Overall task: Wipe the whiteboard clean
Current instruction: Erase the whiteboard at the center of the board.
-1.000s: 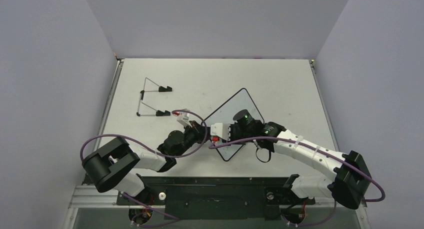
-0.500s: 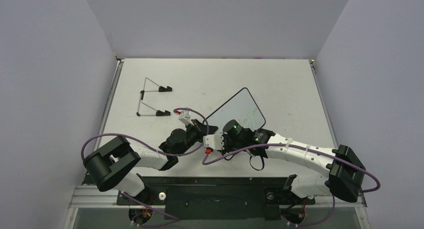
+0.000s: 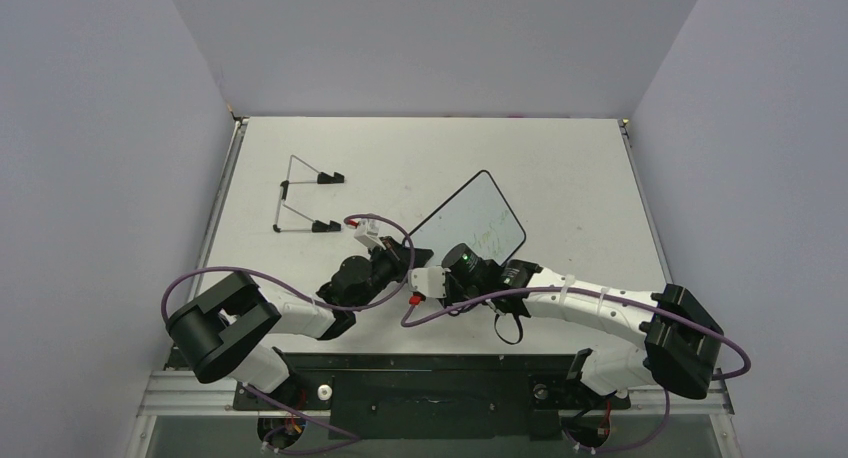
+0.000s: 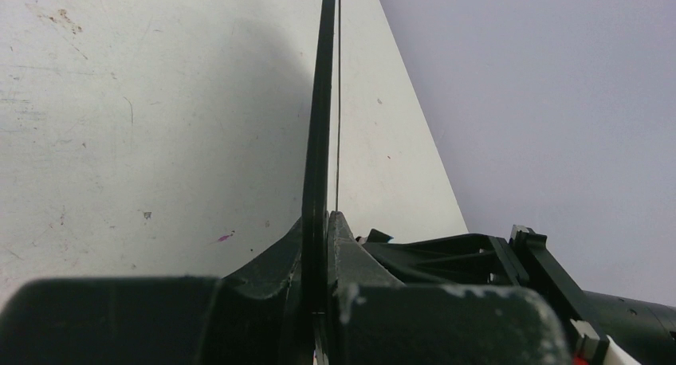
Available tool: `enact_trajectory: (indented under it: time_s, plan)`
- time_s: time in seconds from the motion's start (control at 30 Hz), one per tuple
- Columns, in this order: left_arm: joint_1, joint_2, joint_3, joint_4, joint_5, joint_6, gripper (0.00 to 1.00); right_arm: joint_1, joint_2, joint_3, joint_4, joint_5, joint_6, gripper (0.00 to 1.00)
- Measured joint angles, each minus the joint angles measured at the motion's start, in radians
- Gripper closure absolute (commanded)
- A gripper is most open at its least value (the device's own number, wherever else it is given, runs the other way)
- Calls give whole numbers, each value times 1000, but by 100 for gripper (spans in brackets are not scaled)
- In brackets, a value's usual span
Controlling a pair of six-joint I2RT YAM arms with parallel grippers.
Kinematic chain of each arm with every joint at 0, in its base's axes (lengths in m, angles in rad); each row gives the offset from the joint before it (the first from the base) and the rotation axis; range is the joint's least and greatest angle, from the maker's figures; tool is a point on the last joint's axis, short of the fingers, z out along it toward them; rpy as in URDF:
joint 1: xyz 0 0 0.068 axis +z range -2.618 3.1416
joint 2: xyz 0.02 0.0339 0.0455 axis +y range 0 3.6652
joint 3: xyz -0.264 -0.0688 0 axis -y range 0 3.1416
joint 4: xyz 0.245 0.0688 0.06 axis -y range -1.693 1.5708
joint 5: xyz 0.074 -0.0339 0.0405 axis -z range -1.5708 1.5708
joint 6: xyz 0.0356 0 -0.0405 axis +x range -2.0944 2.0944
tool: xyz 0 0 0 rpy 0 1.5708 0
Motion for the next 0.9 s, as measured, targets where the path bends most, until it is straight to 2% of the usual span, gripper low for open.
enact_trajectory:
  time_s: [0.2,0.6,0.9]
  plan:
    - [0,0,0,3,-1,0,100,-3,-1,-9,26,29,33,100]
    - [0,3,0,6,0,0,100,45,-10,-9,-111,-100,-117,100]
    - [3,8,0,10,5,0,100,44,-1,-9,-3,41,18,100]
